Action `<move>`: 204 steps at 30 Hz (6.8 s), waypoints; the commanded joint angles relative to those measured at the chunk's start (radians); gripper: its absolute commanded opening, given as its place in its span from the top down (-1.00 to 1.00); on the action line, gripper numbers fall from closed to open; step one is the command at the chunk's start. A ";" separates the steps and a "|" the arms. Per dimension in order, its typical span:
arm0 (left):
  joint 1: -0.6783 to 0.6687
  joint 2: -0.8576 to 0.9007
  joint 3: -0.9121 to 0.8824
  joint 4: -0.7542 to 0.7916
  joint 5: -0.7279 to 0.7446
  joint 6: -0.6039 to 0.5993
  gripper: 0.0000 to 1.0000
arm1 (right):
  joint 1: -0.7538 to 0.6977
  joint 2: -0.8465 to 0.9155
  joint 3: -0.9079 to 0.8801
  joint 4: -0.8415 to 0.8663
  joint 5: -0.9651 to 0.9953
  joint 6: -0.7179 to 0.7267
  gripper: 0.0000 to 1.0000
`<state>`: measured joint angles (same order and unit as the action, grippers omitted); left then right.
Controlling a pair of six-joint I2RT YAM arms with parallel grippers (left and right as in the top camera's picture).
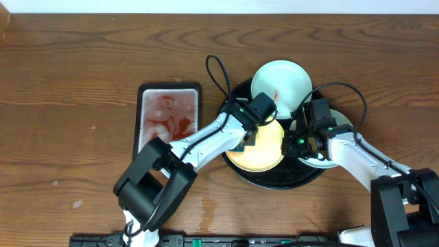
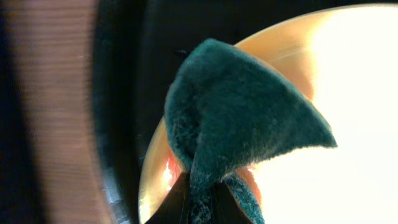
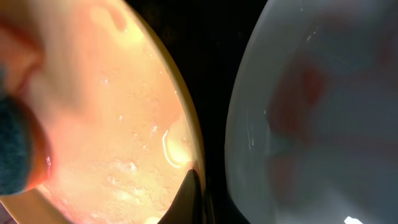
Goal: Clean dirty plates on tray and stack at the side
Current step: 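Carry the sponge with left gripper and scrub the yellow plate, then return the sponge to the basin with the left gripper, then lift the yellow plate with right gripper and move it right of tray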
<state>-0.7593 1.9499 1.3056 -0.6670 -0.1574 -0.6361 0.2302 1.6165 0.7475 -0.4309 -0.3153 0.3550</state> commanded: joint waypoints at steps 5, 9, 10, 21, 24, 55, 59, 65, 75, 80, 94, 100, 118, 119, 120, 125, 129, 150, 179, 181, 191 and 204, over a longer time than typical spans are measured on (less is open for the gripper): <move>-0.009 0.041 -0.025 0.276 0.451 -0.075 0.85 | -0.013 0.024 -0.019 -0.026 0.101 -0.043 0.98; -0.041 0.055 -0.025 0.292 0.464 -0.077 0.85 | -0.014 0.024 -0.019 -0.027 0.101 -0.047 0.98; -0.049 0.060 -0.025 0.291 0.464 -0.078 0.85 | -0.014 0.024 -0.019 -0.027 0.101 -0.047 0.98; -0.066 0.076 -0.025 0.219 0.459 -0.010 0.85 | -0.014 0.024 -0.019 -0.030 0.101 -0.047 0.98; -0.054 0.076 -0.025 0.143 0.366 0.006 0.85 | -0.014 0.024 -0.019 -0.030 0.101 -0.047 0.98; 0.012 -0.259 0.101 -0.290 -0.090 0.007 0.85 | -0.014 0.024 -0.019 -0.043 0.101 -0.045 0.98; 0.103 -0.306 0.101 -0.362 -0.109 0.008 0.85 | -0.014 0.024 -0.019 -0.044 0.101 -0.046 0.98; 0.290 -0.306 0.030 -0.377 -0.119 0.060 0.85 | -0.014 0.024 -0.019 -0.044 0.100 -0.046 0.98; 0.541 -0.314 -0.084 -0.235 0.147 0.211 0.68 | -0.014 0.024 -0.016 -0.039 0.100 -0.091 0.98; 0.560 -0.372 -0.079 -0.240 0.224 0.243 0.46 | -0.013 -0.004 0.010 -0.063 0.026 -0.091 0.98; 0.560 -0.681 -0.078 -0.348 0.254 0.243 -0.50 | 0.143 -0.406 0.042 -0.100 0.463 -0.140 0.98; 0.560 -0.678 -0.078 -0.353 0.254 0.243 -0.70 | 0.264 -0.461 0.044 -0.058 0.646 -0.269 0.97; 0.560 -0.678 -0.078 -0.353 0.254 0.243 -0.72 | 0.640 -0.461 0.052 0.026 1.098 -0.422 0.98; 0.560 -0.678 -0.078 -0.353 0.254 0.243 -0.72 | 0.652 -0.461 0.052 0.026 1.121 -0.438 0.98; 0.560 -0.678 -0.078 -0.353 0.254 0.243 -0.72 | 0.667 -0.461 0.052 0.027 1.146 -0.462 0.98; 0.560 -0.678 -0.078 -0.353 0.254 0.243 -0.72 | 0.729 -0.461 0.052 0.039 1.238 -0.537 0.98; 0.560 -0.678 -0.078 -0.353 0.254 0.243 -0.72 | 0.761 -0.461 0.052 0.047 1.262 -0.537 0.98; 0.560 -0.678 -0.078 -0.353 0.254 0.243 -0.73 | 0.789 -0.461 0.053 0.126 1.262 -0.599 0.98; 0.560 -0.678 -0.078 -0.353 0.254 0.243 -0.73 | 0.778 -0.461 0.053 0.121 1.262 -0.557 0.98; 0.560 -0.678 -0.078 -0.353 0.254 0.243 -0.74 | 0.771 -0.461 0.053 0.120 1.262 -0.550 0.98; 0.560 -0.678 -0.078 -0.353 0.254 0.243 -0.73 | 0.692 -0.461 0.053 0.082 1.261 -0.352 0.98; 0.560 -0.678 -0.078 -0.353 0.254 0.243 -0.74 | -0.065 -0.520 0.054 -0.029 0.241 -0.011 0.98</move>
<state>-0.2028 1.2728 1.2179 -1.0168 0.0990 -0.3946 0.3321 1.1473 0.7799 -0.4709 0.3256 0.2768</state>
